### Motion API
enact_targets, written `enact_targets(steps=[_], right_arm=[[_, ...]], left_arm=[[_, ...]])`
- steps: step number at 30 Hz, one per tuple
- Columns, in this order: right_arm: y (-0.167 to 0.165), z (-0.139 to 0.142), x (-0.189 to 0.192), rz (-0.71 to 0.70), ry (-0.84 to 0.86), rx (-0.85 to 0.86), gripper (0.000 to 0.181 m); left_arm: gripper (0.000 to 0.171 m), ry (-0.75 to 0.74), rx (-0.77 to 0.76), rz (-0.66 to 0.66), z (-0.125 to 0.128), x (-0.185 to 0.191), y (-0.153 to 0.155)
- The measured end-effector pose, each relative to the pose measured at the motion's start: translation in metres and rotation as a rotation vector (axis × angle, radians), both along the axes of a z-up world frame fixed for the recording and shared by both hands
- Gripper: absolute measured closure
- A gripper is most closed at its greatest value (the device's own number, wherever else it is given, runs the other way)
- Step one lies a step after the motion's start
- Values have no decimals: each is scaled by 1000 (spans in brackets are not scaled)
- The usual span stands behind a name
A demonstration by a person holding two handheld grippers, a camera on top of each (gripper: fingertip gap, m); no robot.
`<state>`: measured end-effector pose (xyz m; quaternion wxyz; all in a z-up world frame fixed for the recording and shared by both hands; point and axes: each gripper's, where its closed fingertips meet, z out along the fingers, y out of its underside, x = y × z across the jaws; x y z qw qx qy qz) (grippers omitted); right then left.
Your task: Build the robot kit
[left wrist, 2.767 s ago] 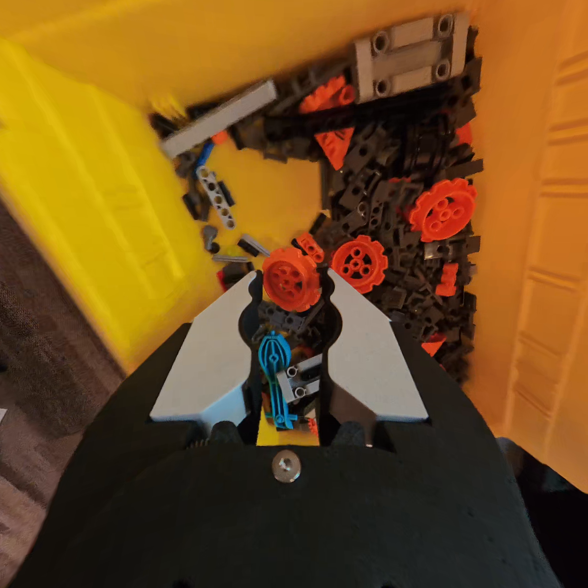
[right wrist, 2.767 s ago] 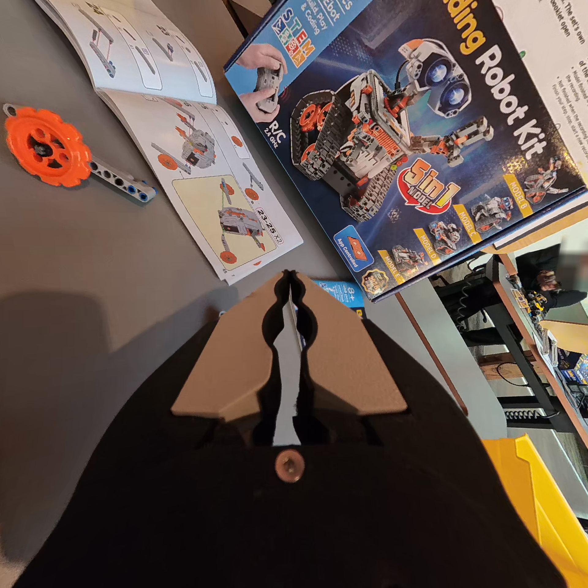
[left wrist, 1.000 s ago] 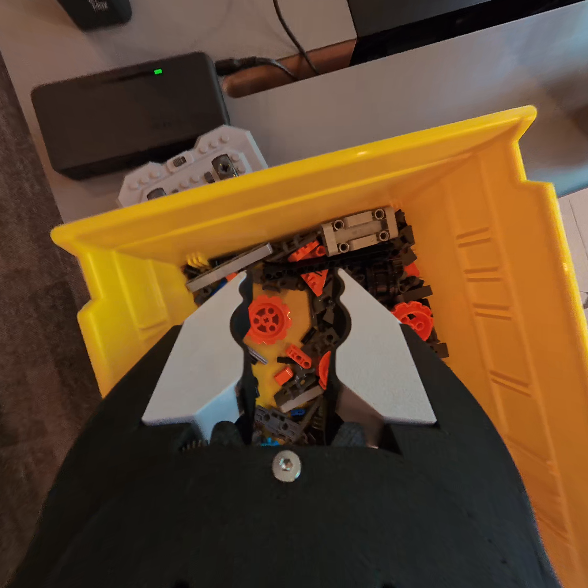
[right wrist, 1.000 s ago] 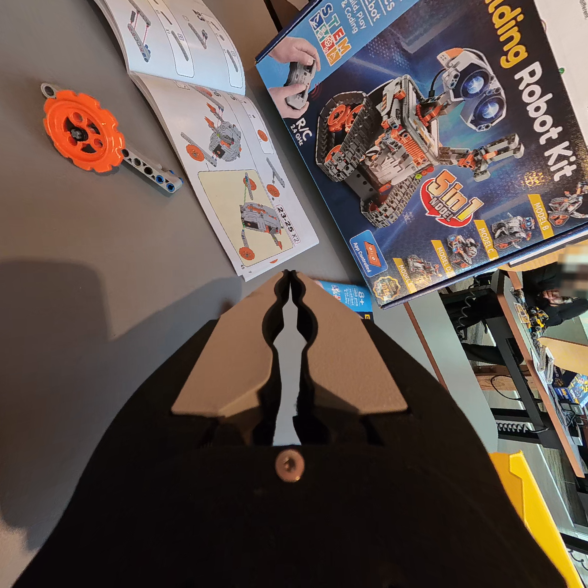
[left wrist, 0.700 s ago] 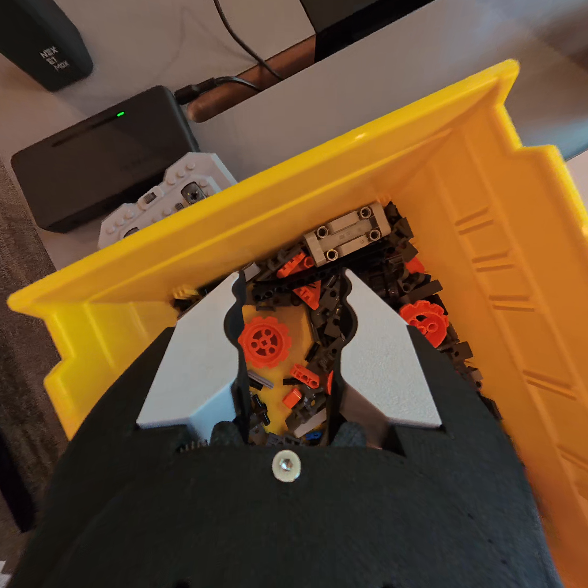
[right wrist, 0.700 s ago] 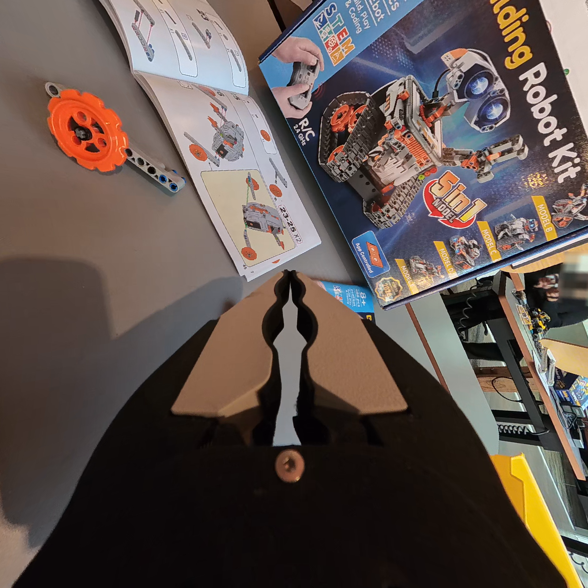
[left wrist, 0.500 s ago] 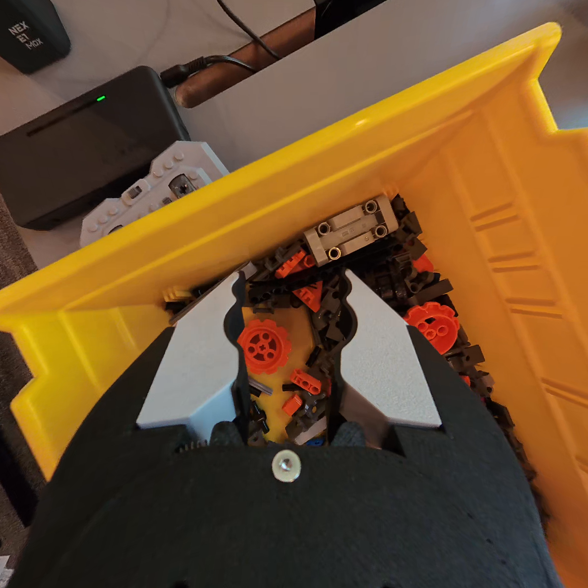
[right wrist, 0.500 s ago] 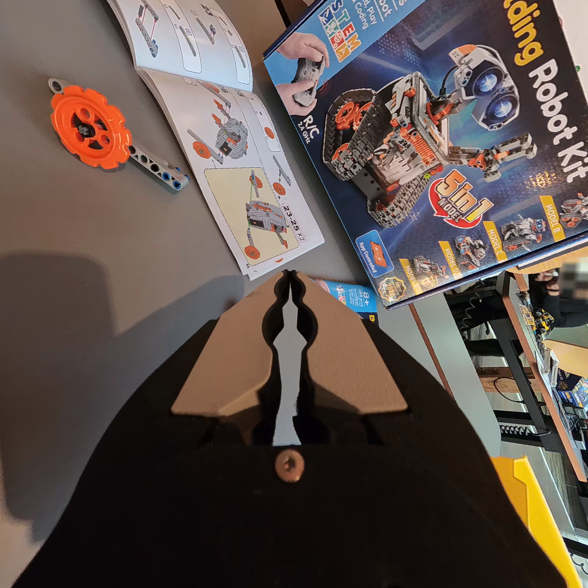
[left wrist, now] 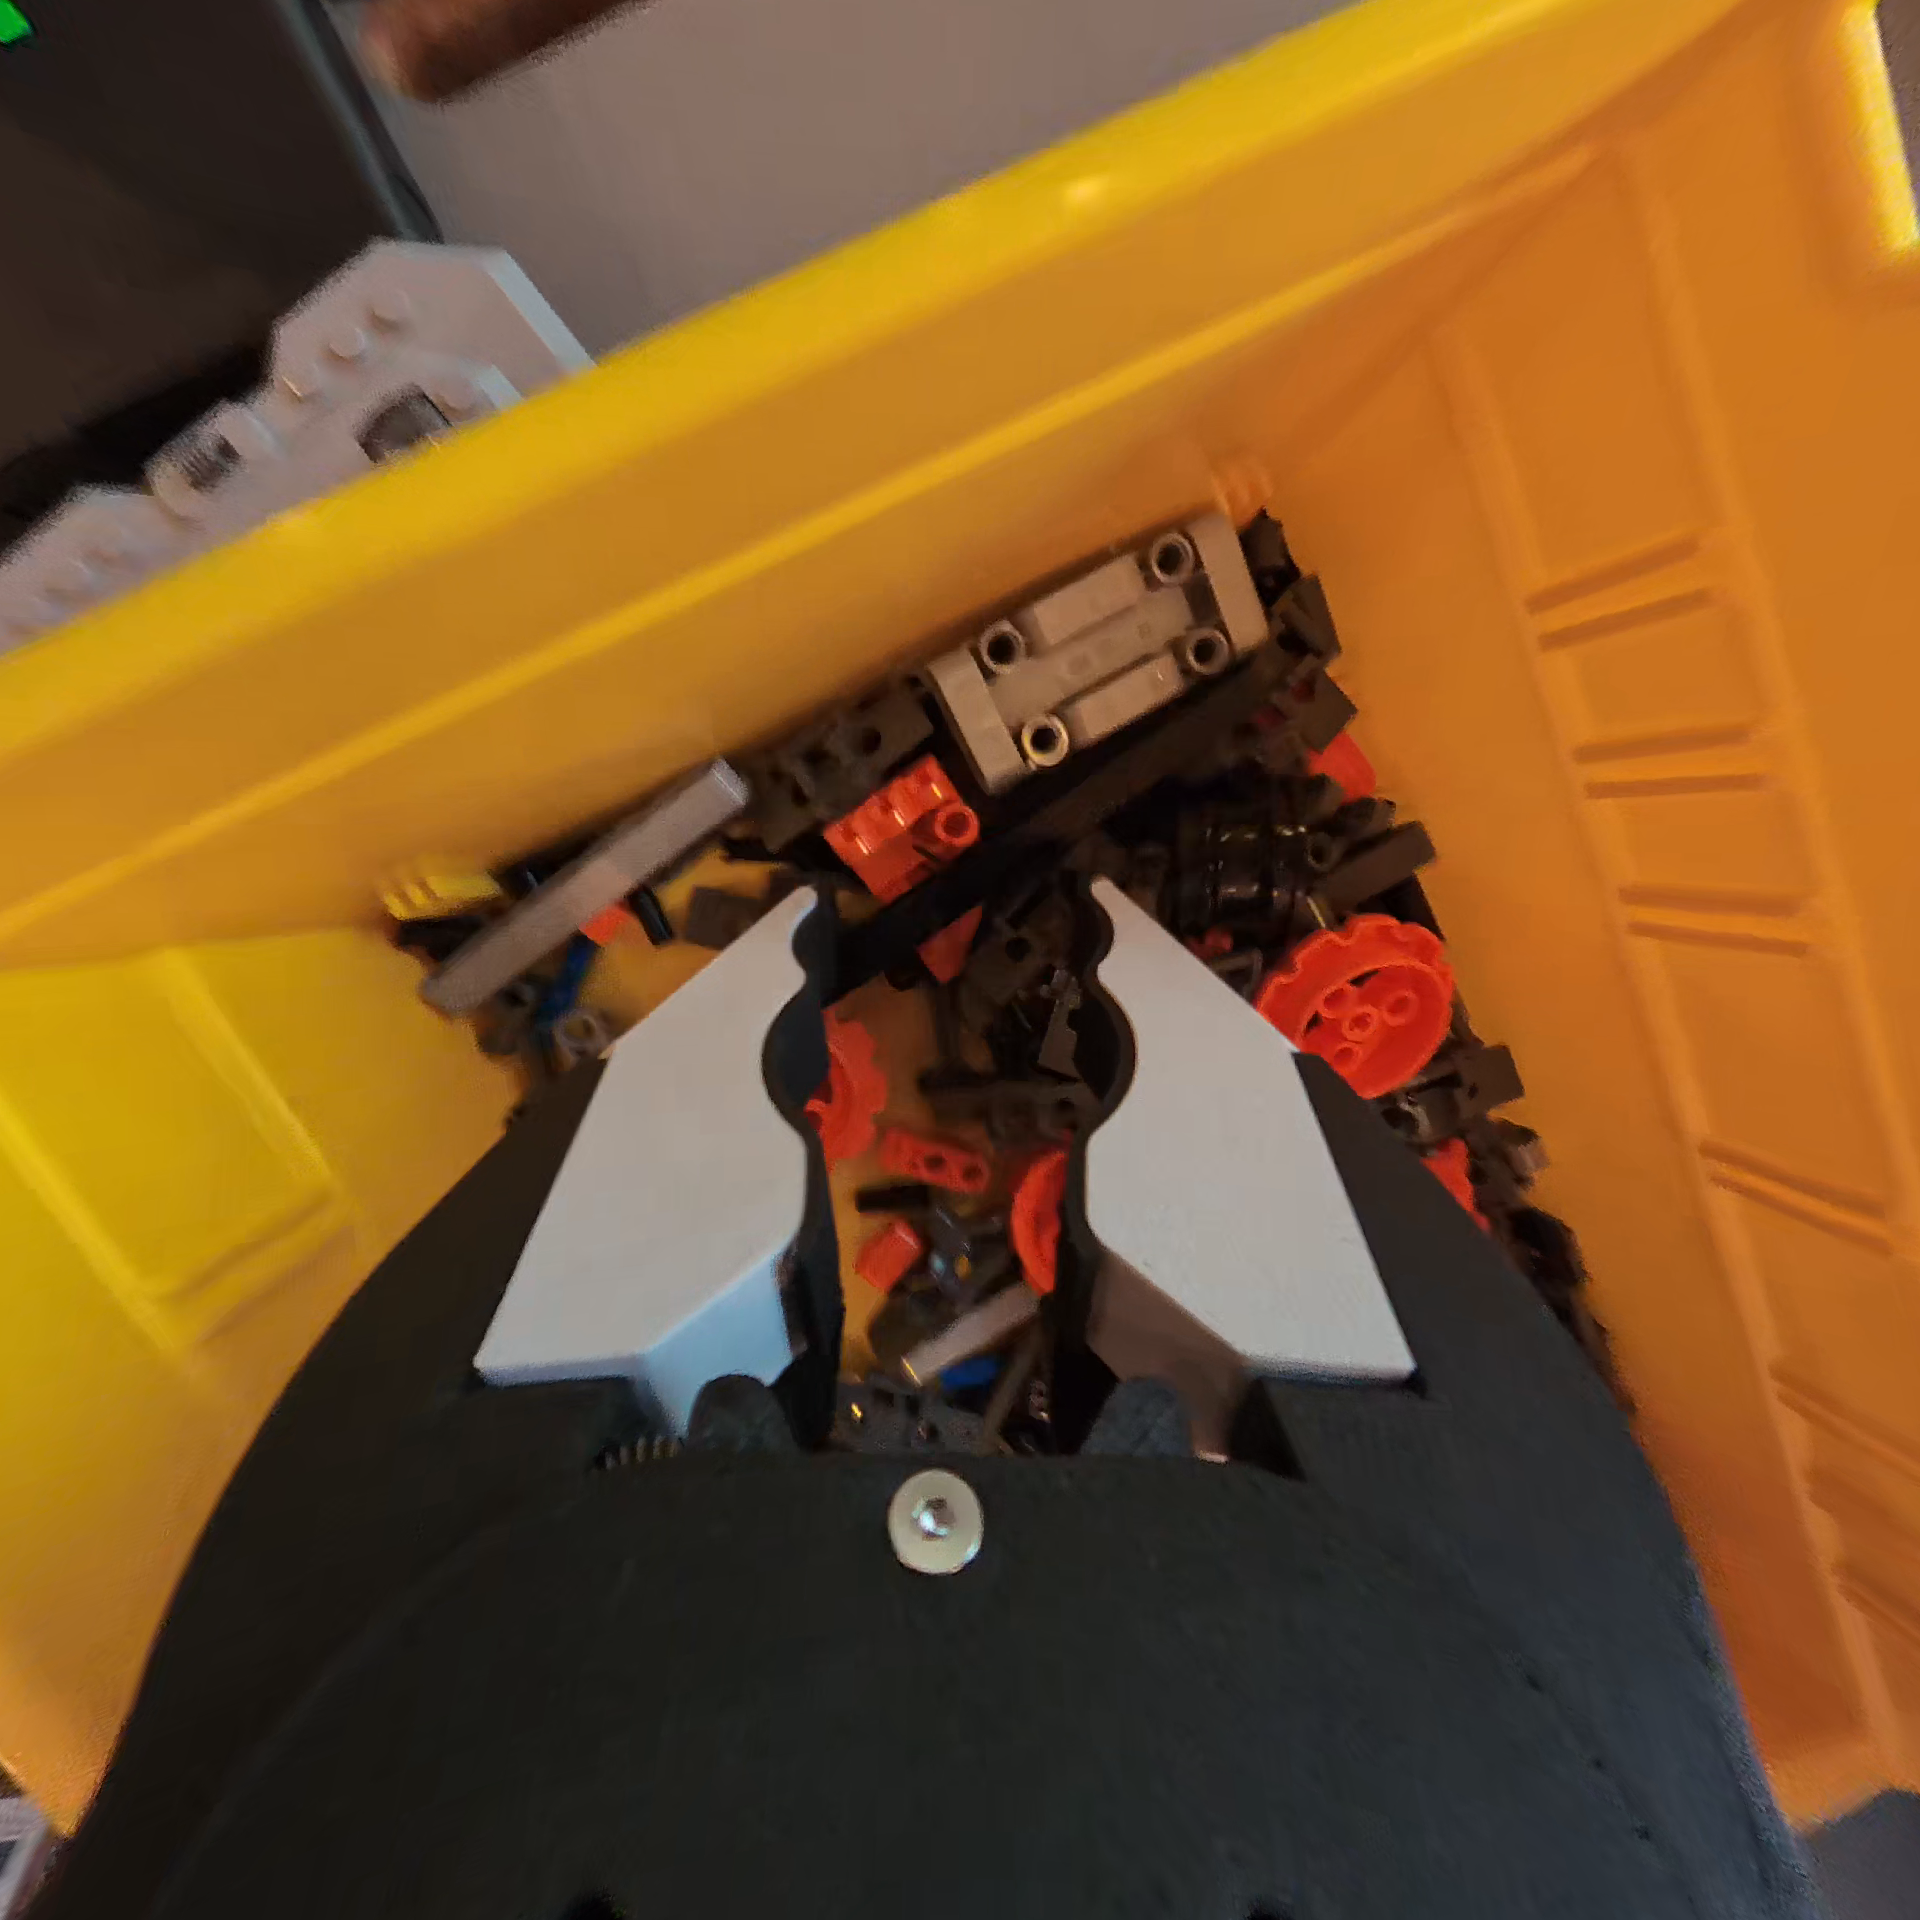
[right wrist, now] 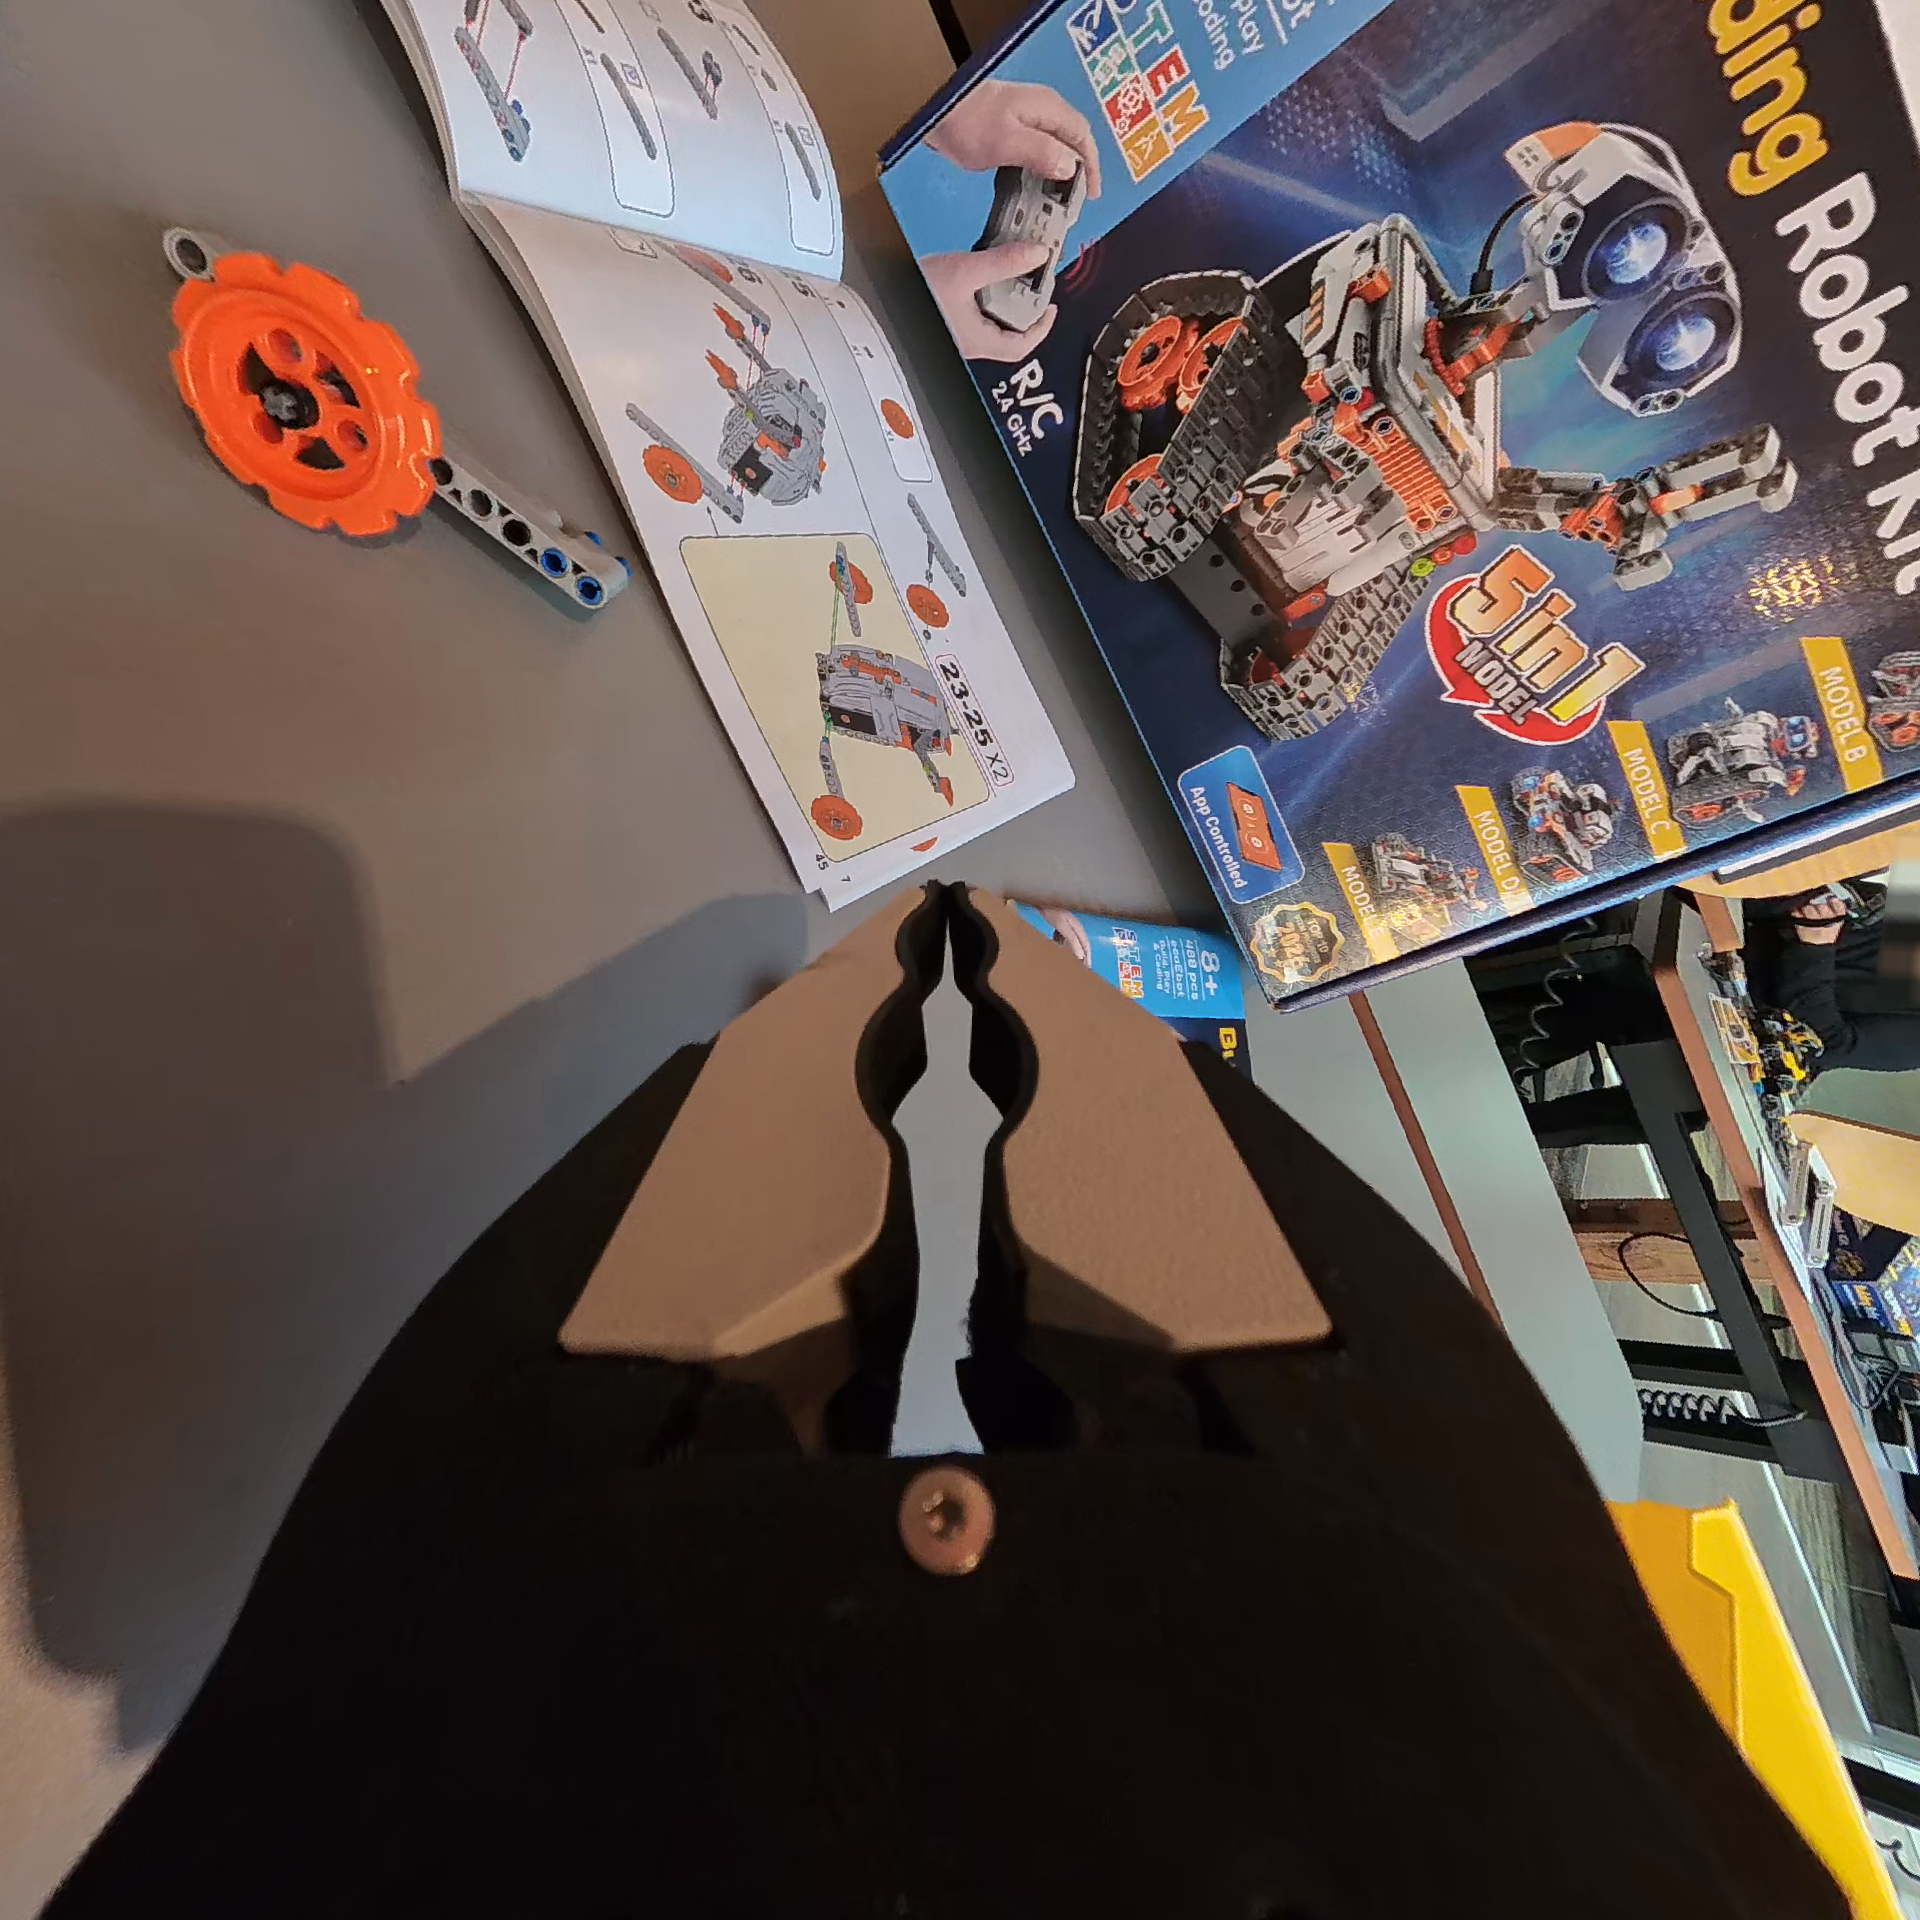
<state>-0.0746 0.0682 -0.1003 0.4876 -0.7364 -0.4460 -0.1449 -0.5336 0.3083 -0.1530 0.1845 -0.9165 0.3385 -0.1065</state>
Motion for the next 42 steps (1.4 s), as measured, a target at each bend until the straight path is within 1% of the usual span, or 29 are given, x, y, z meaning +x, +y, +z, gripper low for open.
enact_targets(steps=[1,3,5,6,10,12,14,16,19,21,23,24,26,27,28,30,32,33,34,35,39,41,42], right_arm=[[0,-1,0,0,-1,-4,181],[0,-2,0,0,-4,-9,181],[0,-2,0,1,-5,-9,181],[0,-2,0,1,-4,-8,181],[1,-3,1,-2,-4,-11,181],[1,-4,1,-3,-6,-13,181],[1,-4,1,-3,-7,-13,181],[1,-4,1,-4,-8,-13,181],[1,-5,2,-6,-10,-16,181],[1,-4,2,-6,-9,-15,181],[1,-4,2,-4,-6,-13,181],[1,-3,2,-3,-7,-13,181],[0,-4,1,-2,-10,-14,181],[0,-3,1,-1,-11,-13,181],[0,-3,1,0,-10,-13,181],[0,-2,1,2,-10,-11,181],[0,-2,0,3,-10,-11,181],[-1,-2,0,3,-11,-11,181],[-1,-2,0,3,-11,-10,181],[0,-2,0,3,-11,-11,181],[-1,-2,1,0,-17,-11,181],[-1,-2,2,-3,-19,-8,181],[-1,-1,2,-3,-17,-6,181]], left_arm=[[132,3,-51,7,-1,-3,-8],[132,77,-134,34,-5,-20,-22],[135,176,-150,74,-4,-45,-29],[141,202,-149,83,-1,-53,-31],[137,171,-38,122,27,-60,-24],[130,151,64,120,43,-58,-13],[125,106,160,92,53,-45,-1],[120,51,211,69,55,-30,9],[116,-4,187,51,42,-9,15],[114,48,176,38,26,-8,20],[117,94,156,39,10,-12,22],[120,93,120,42,3,-12,19],[146,105,39,47,-7,-18,10],[146,126,25,65,-7,-24,8],[146,131,31,83,-3,-29,9],[147,71,42,112,12,-30,7],[146,19,39,167,28,-37,3],[139,4,29,193,33,-42,0],[126,-9,29,211,39,-47,-2],[123,-30,51,219,47,-49,-1],[124,-122,201,260,83,-56,10],[124,-108,264,274,90,-61,16],[124,-90,275,271,88,-61,18]])
